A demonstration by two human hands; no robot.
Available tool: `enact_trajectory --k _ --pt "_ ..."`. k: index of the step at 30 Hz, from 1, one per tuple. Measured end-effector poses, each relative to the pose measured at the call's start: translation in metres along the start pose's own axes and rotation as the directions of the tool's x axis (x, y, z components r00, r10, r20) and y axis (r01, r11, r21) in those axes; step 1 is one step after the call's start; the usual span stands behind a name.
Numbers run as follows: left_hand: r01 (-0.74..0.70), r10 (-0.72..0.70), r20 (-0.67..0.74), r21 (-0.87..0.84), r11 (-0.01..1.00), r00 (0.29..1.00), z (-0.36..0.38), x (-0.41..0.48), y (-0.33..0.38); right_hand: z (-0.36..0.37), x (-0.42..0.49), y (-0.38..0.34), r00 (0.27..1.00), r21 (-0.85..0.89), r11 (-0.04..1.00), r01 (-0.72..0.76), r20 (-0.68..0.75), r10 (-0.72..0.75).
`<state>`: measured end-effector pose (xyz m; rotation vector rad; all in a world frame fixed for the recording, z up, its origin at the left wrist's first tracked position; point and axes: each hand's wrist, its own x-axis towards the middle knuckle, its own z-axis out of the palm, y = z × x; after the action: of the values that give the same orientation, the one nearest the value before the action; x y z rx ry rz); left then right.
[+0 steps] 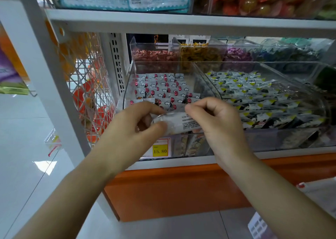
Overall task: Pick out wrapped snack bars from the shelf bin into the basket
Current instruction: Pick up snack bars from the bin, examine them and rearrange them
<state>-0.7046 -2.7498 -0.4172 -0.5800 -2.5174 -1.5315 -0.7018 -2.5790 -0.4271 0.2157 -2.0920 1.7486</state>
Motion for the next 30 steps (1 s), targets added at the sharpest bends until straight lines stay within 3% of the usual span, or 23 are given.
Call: enact_trajectory --k 4,11,15,18,21,24,27,30 --pt "0.039 -0.04 -0.003 -0.063 0.997 0.999 -0.002 0.002 0.0 0.003 0.0 -0.005 0.998 -0.018 0.999 0.05 0.031 -0.049" --pt "0.175 -0.185 0.002 -0.333 0.927 0.983 -0.007 0.006 -0.003 0.005 -0.001 -0.005 0.997 0.117 0.993 -0.013 0.073 0.004" --pt "0.104 -0.111 -0.018 -0.218 0.97 0.994 -0.005 0.004 -0.001 0.003 0.002 0.002 0.989 0.183 0.974 -0.13 0.096 0.114" --pt "0.099 -0.109 -0.092 -0.105 0.989 0.99 -0.005 0.004 -0.003 0.001 0.004 0.007 0.971 0.277 0.943 -0.185 0.197 0.133" --pt "0.149 -0.17 -0.165 -0.133 0.98 0.971 -0.006 0.006 -0.005 0.0 0.006 0.012 0.959 0.256 0.953 -0.162 0.269 0.09" --pt "0.137 -0.167 -0.193 -0.159 0.978 0.967 -0.005 0.008 -0.005 0.003 0.007 0.013 0.968 0.25 0.96 -0.128 0.243 0.066" --pt "0.03 -0.002 -0.332 0.08 0.996 0.943 -0.008 0.014 -0.013 0.003 0.015 0.013 0.986 0.328 0.935 -0.138 0.132 0.099" --pt "0.021 0.154 -0.318 0.485 0.874 0.936 -0.016 0.024 -0.029 0.007 0.036 0.008 0.997 0.213 0.975 -0.068 -0.023 0.075"
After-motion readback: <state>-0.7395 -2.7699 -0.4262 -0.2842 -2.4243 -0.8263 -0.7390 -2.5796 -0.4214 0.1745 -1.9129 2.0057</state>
